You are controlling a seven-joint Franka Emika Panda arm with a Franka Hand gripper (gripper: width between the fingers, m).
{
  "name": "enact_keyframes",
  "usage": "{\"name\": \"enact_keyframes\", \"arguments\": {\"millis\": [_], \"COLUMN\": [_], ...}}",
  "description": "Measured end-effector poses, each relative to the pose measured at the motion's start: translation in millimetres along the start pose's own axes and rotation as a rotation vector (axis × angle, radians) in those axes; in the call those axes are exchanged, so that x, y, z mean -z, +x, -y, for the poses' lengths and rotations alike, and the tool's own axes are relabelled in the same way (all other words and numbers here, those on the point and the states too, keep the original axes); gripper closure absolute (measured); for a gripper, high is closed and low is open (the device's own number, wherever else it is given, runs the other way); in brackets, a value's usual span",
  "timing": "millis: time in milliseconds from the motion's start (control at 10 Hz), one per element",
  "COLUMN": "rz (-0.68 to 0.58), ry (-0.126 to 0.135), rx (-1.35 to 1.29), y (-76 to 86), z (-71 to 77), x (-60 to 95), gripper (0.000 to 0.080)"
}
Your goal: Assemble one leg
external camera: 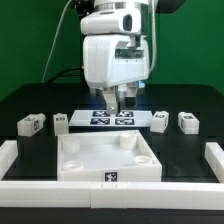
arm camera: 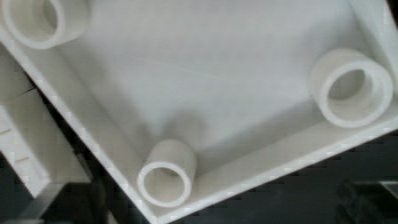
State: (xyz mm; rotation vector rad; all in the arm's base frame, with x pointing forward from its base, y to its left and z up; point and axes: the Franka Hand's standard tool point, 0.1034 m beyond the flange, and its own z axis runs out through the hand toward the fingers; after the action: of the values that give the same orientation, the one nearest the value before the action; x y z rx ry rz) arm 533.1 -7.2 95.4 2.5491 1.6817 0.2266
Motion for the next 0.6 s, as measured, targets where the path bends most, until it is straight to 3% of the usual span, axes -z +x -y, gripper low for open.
{"name": "enact_keyframes", "arguments": {"millis": [300, 400, 500, 600], "rz": [0.001, 0.0, 0.001, 0.014], "ry": [0.001, -0.023, -0.062, -0.052], "rx": [-0.001, 0.083, 0.23, 0.288], "y": [-0.6, -0.3, -2.8, -5.7], "z": [0.3, 0.5, 12.4, 26.5], "x": [-0.5, -0.6, -4.3, -8.1], "gripper": [0.015, 0.015, 0.015, 0.015]}}
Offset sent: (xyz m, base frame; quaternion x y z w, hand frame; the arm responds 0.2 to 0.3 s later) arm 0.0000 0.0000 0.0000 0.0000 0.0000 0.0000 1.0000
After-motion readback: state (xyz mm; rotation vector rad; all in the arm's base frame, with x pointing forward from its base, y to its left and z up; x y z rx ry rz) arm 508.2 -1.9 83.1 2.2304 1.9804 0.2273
